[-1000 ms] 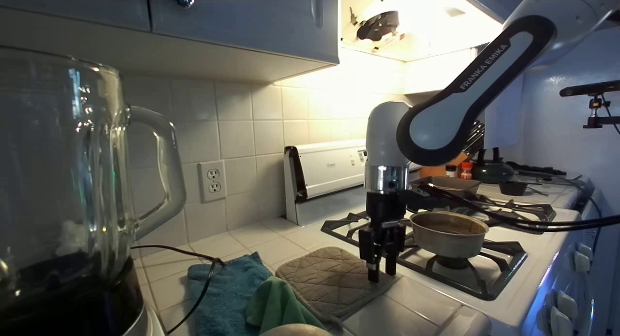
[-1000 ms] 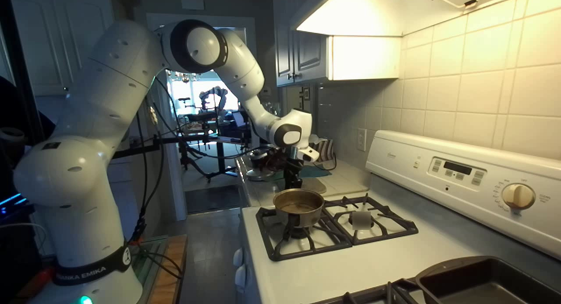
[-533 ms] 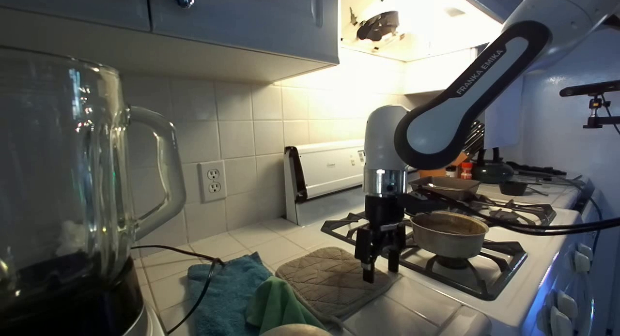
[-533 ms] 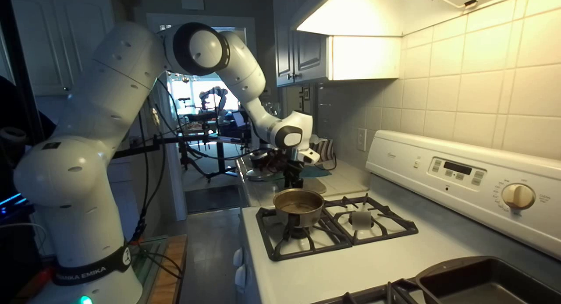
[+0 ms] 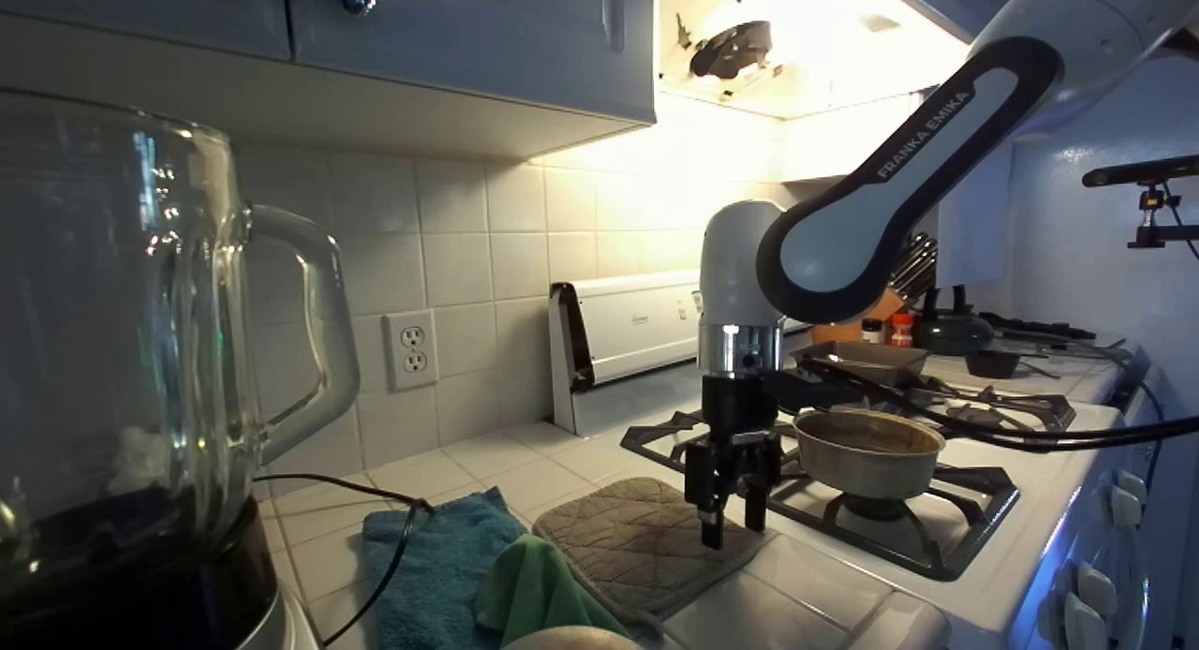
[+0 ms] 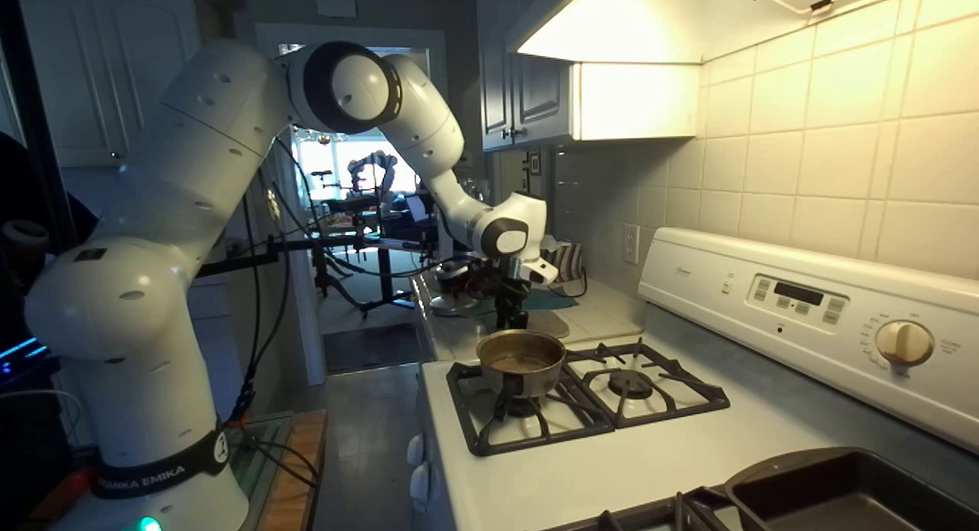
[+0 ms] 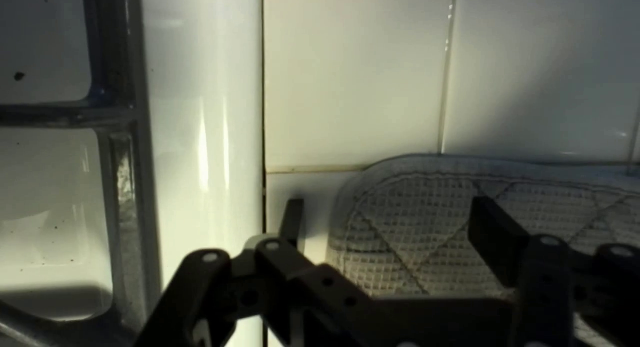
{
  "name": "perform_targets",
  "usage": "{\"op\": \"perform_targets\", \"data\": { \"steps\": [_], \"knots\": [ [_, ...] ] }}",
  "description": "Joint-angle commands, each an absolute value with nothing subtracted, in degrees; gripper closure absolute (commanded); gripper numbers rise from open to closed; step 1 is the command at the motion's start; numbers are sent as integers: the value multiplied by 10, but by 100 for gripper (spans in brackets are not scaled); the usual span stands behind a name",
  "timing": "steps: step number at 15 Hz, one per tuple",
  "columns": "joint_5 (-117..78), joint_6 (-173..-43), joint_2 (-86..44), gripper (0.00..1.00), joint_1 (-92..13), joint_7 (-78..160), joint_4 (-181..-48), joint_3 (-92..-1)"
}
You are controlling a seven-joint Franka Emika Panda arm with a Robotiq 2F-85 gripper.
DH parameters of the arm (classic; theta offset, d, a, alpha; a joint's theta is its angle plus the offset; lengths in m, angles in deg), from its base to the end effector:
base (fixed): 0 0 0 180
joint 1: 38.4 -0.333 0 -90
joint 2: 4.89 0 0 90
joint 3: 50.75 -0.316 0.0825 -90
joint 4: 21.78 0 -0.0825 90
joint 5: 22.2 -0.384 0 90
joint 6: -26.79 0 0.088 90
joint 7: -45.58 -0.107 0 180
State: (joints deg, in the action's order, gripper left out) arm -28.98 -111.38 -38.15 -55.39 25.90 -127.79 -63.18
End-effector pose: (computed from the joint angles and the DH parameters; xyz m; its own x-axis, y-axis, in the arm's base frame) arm 0.5636 0.3092 0.2141 0.9948 0.0545 -0.0864 0.0386 -0.9837 -0.1759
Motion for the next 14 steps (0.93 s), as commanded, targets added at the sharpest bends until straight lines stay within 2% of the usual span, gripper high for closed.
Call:
{"op": "perform_targets", "data": {
  "steps": [1, 8, 10, 14],
  "knots": [
    [-307, -1090, -398, 46, -565, 250, -1250, -626],
    [-303, -1066, -401, 96, -570, 227, -1238, -614],
    [-303, -1066, -402, 100, -572, 222, -1235, -613],
    [-306, -1070, -386, 98, -568, 222, -1240, -614]
  ]
}}
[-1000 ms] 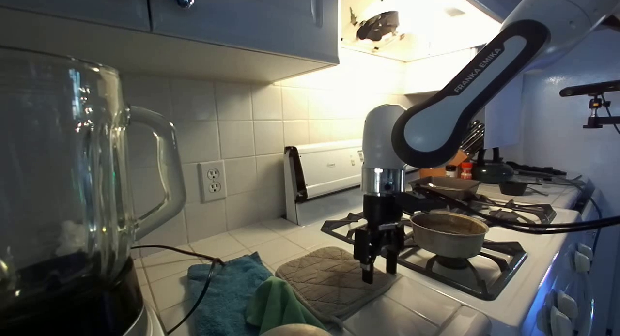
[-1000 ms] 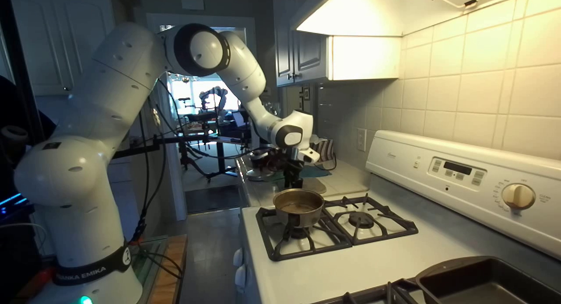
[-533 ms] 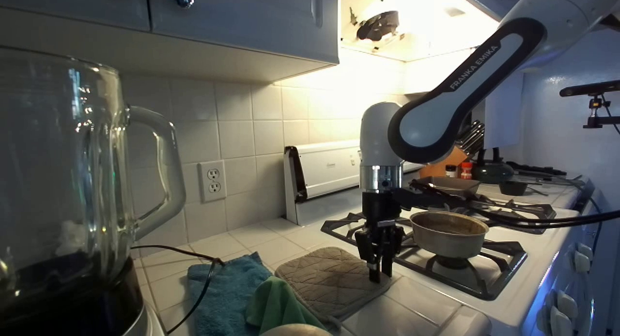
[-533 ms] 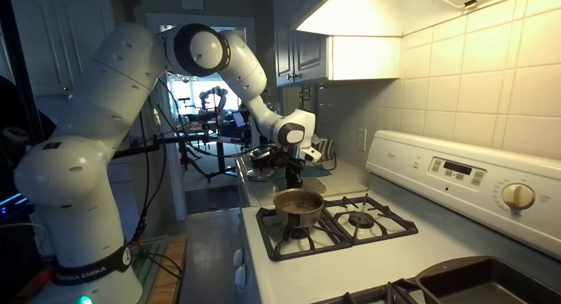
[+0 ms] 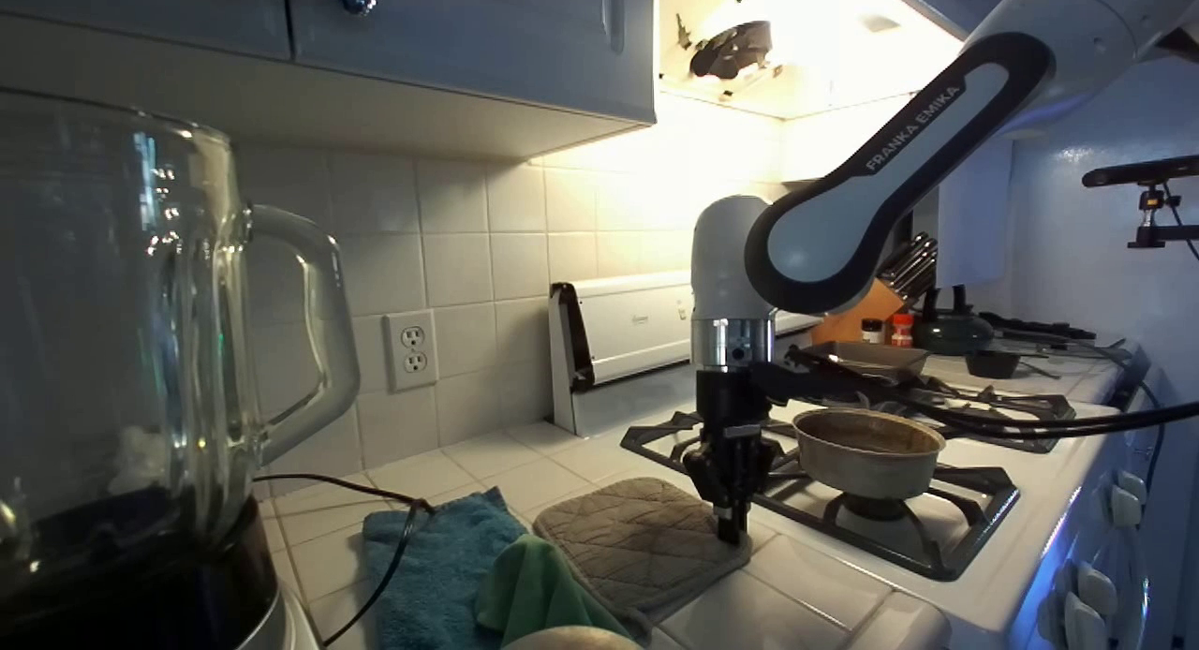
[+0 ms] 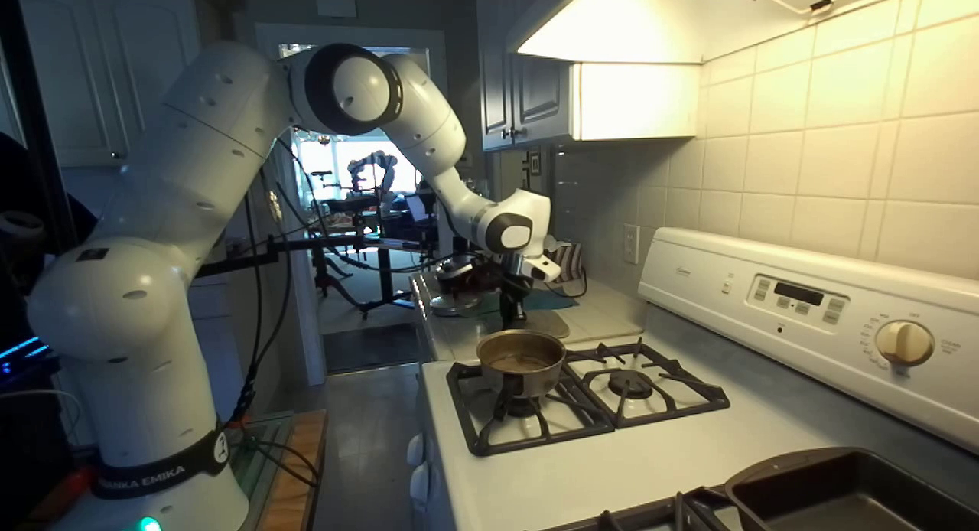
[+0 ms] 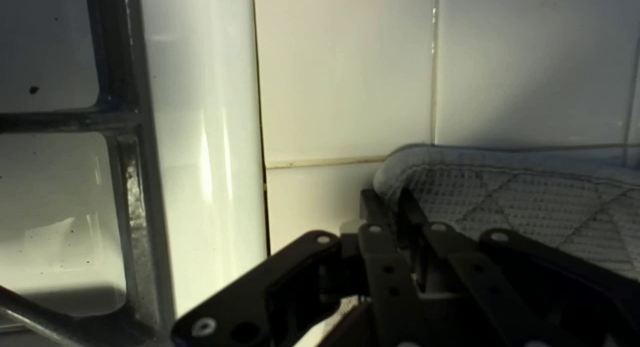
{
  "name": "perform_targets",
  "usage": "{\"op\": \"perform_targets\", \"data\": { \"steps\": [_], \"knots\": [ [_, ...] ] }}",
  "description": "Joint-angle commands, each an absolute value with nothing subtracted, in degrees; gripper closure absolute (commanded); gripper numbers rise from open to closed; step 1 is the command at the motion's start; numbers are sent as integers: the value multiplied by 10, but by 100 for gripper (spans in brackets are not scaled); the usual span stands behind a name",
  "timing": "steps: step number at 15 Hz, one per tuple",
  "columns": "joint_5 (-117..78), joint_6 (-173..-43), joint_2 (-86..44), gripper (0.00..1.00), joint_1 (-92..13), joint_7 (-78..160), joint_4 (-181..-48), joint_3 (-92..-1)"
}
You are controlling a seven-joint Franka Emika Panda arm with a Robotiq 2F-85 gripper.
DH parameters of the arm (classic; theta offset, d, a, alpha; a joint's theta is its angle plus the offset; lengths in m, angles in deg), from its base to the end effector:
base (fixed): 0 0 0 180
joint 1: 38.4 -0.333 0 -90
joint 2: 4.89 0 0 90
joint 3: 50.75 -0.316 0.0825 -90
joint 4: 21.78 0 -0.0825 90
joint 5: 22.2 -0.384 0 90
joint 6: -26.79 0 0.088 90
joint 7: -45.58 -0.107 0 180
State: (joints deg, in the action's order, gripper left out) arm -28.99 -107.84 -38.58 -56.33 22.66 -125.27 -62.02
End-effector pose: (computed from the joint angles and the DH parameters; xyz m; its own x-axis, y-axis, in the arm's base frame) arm 0.5707 0.3108 0.2205 0.9931 0.0034 -0.1173 -0.0149 -0.9878 -0.1549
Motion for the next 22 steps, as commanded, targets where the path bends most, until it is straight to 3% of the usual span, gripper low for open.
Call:
{"op": "perform_targets", "data": {
  "steps": [1, 12, 22],
  "knots": [
    [-307, -1068, -375, 97, -566, 223, -1244, -614],
    [-276, -1068, -247, 97, -565, 150, -1318, -562],
    [-249, -1087, -96, 97, -535, 31, -1475, -546]
  ]
}}
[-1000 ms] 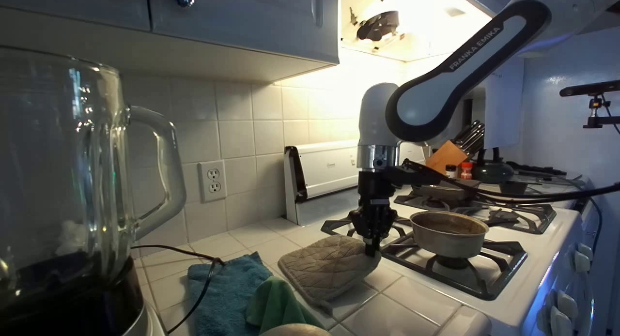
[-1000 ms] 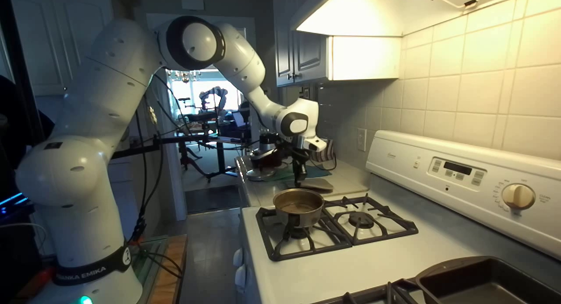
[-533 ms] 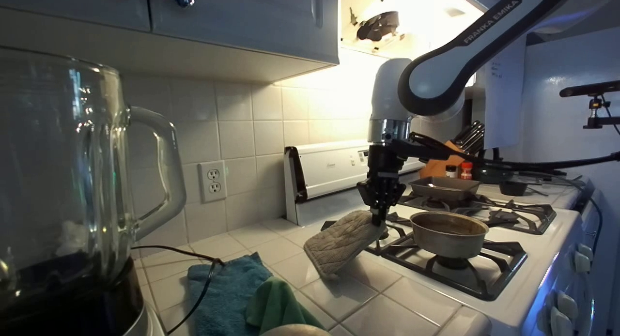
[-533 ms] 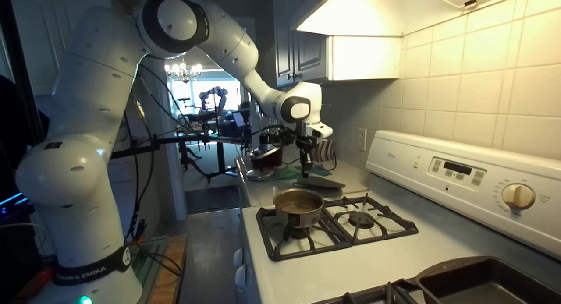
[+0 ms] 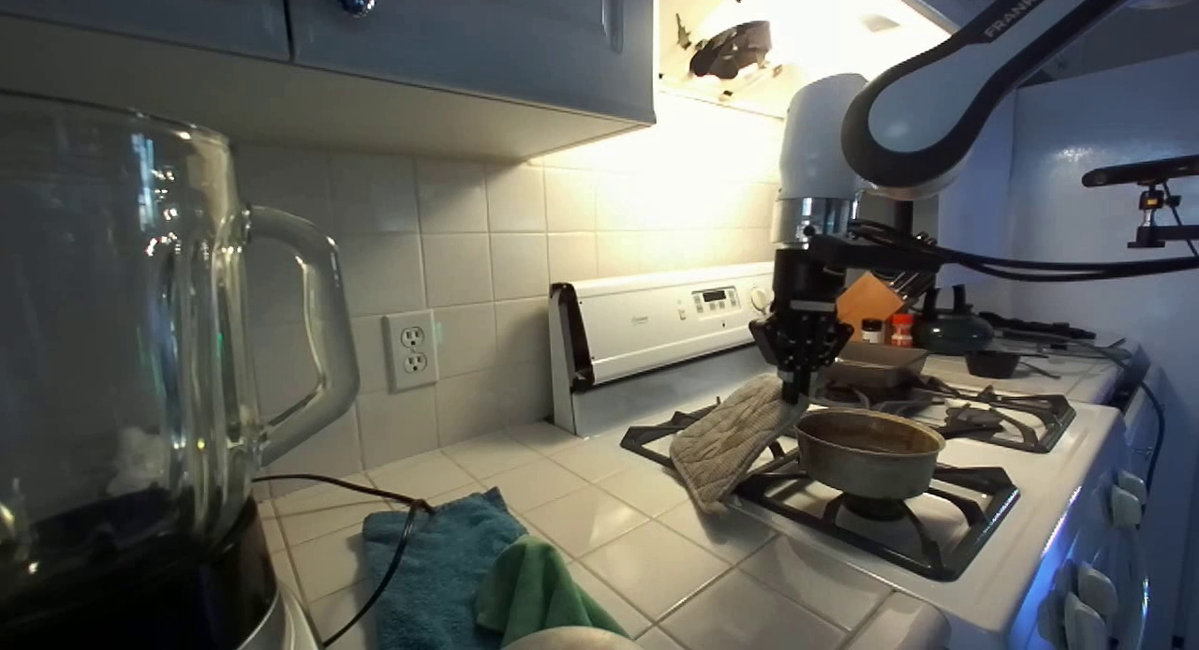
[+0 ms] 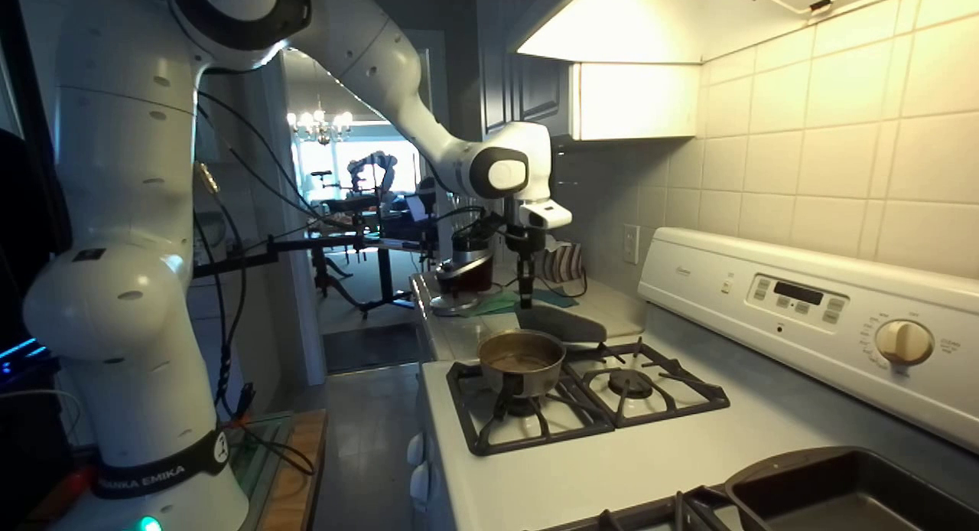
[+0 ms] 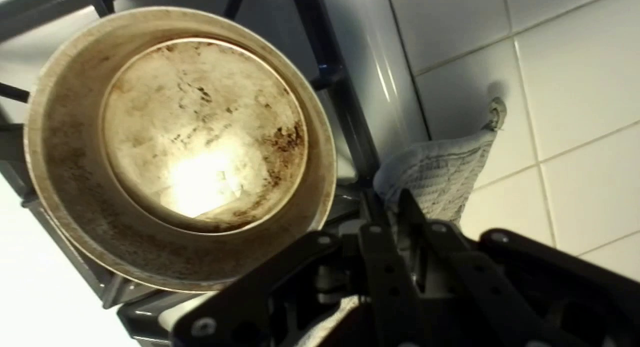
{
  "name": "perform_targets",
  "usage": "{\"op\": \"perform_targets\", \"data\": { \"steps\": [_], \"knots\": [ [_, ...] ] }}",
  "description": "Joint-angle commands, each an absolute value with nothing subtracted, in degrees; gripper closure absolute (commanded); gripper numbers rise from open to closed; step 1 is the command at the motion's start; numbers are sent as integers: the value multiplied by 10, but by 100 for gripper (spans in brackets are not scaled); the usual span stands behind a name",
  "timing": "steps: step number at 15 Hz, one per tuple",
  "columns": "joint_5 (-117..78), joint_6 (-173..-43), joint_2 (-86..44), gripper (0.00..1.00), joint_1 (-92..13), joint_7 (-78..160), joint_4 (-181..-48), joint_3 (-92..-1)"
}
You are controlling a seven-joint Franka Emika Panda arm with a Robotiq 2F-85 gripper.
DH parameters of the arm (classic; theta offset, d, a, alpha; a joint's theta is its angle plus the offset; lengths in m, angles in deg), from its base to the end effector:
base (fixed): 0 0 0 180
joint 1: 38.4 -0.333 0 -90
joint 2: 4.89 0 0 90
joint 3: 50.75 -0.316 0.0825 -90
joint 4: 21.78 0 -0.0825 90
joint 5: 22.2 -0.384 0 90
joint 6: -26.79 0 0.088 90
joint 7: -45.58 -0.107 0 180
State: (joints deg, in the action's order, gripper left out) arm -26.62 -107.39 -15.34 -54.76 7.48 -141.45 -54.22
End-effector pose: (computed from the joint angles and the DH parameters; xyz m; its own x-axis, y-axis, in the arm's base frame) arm 0.5460 0.1974 0.3442 0.9313 -0.3640 0.0111 -0.3613 -0.9273 -0.0975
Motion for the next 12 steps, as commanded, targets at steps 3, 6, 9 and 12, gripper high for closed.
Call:
{"op": "perform_targets", "data": {
  "steps": [3, 6, 9, 12],
  "knots": [
    [-248, -1097, -70, 97, -520, 9, -1499, -553],
    [-250, -1111, -53, 97, -510, -5, -1515, -559],
    [-247, -1128, -36, 97, -503, -19, -1532, -564],
    [-245, -1143, -15, 97, -497, -35, -1554, -569]
  ]
}}
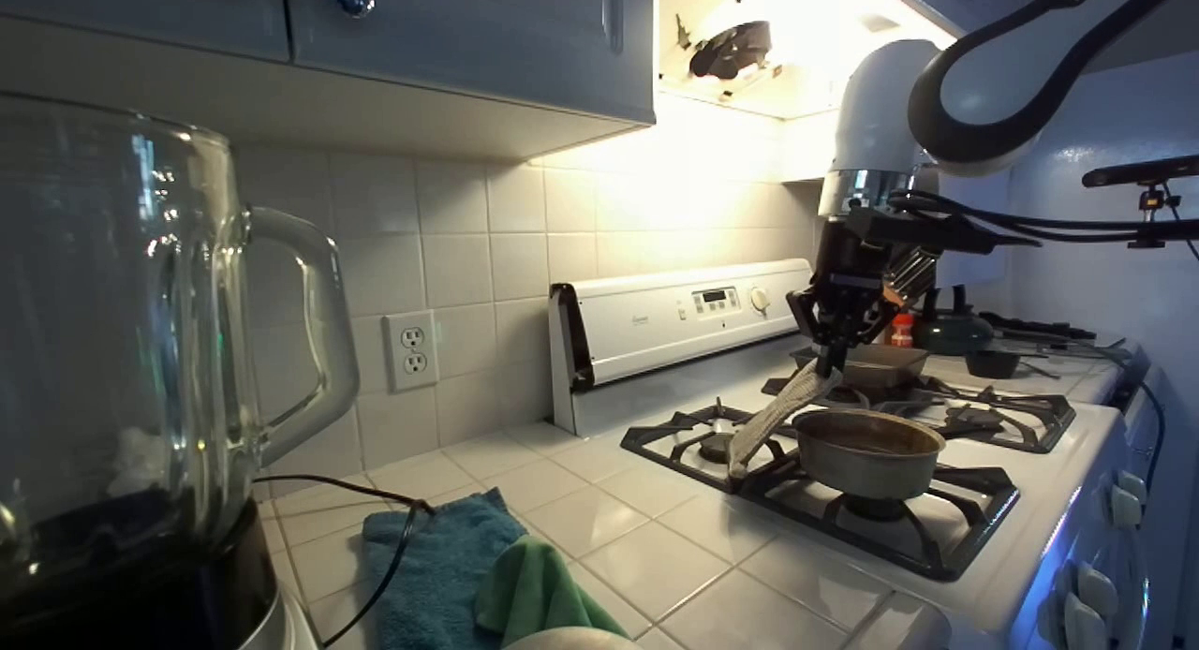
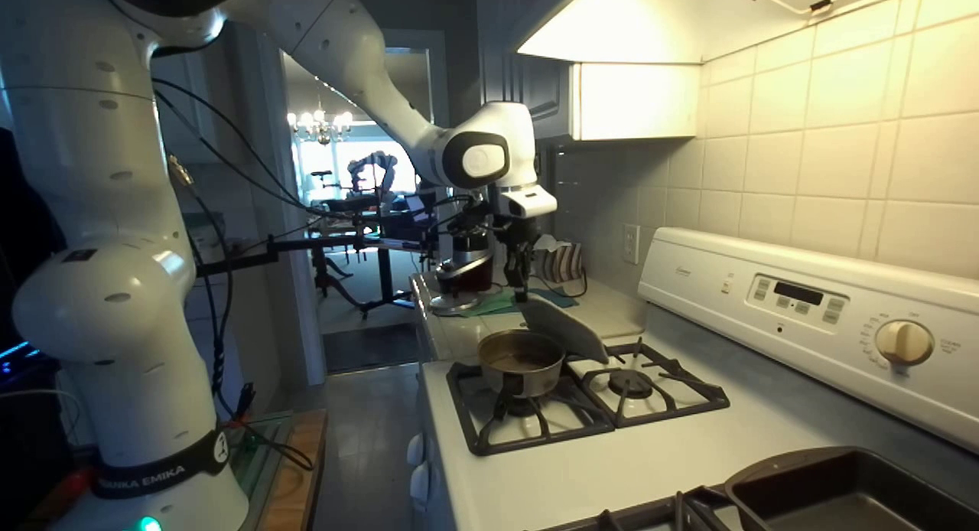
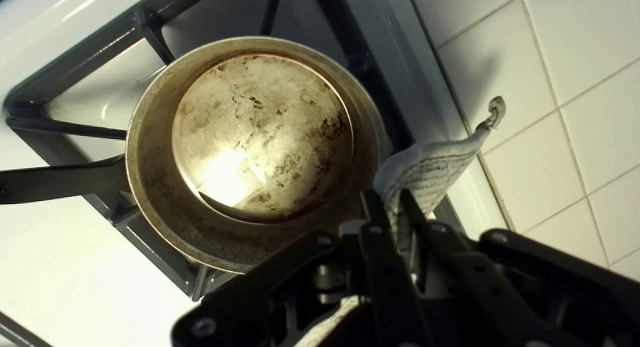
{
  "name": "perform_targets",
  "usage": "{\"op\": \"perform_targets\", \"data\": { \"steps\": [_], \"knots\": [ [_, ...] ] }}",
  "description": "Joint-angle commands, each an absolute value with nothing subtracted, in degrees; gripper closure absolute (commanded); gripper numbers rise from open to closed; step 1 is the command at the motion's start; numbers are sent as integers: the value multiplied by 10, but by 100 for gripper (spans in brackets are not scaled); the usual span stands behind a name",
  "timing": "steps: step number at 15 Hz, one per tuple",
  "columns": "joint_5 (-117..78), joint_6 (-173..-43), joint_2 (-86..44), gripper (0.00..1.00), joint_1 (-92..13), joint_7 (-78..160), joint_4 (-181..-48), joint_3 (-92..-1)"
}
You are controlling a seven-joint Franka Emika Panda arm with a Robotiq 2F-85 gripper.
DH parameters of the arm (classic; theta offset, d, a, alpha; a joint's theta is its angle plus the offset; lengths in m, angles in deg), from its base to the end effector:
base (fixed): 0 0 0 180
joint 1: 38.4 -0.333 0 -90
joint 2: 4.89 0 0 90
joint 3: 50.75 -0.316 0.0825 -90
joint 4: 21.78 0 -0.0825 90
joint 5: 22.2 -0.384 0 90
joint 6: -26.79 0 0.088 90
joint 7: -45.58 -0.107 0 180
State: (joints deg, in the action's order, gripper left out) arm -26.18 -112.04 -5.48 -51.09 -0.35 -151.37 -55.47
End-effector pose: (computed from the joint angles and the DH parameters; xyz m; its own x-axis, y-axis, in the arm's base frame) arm 0.5109 0.1605 0.3709 0.8500 -0.5228 0.0649 -0.5104 -0.8477 -0.1445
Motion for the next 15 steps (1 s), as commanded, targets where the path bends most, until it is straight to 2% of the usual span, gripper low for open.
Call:
{"op": "perform_targets", "data": {
  "steps": [1, 15],
  "knots": [
    [-247, -1148, -6, 97, -495, -39, -1563, -570],
    [-212, -1262, 103, 97, -437, -142, -1685, -615]
  ]
}}
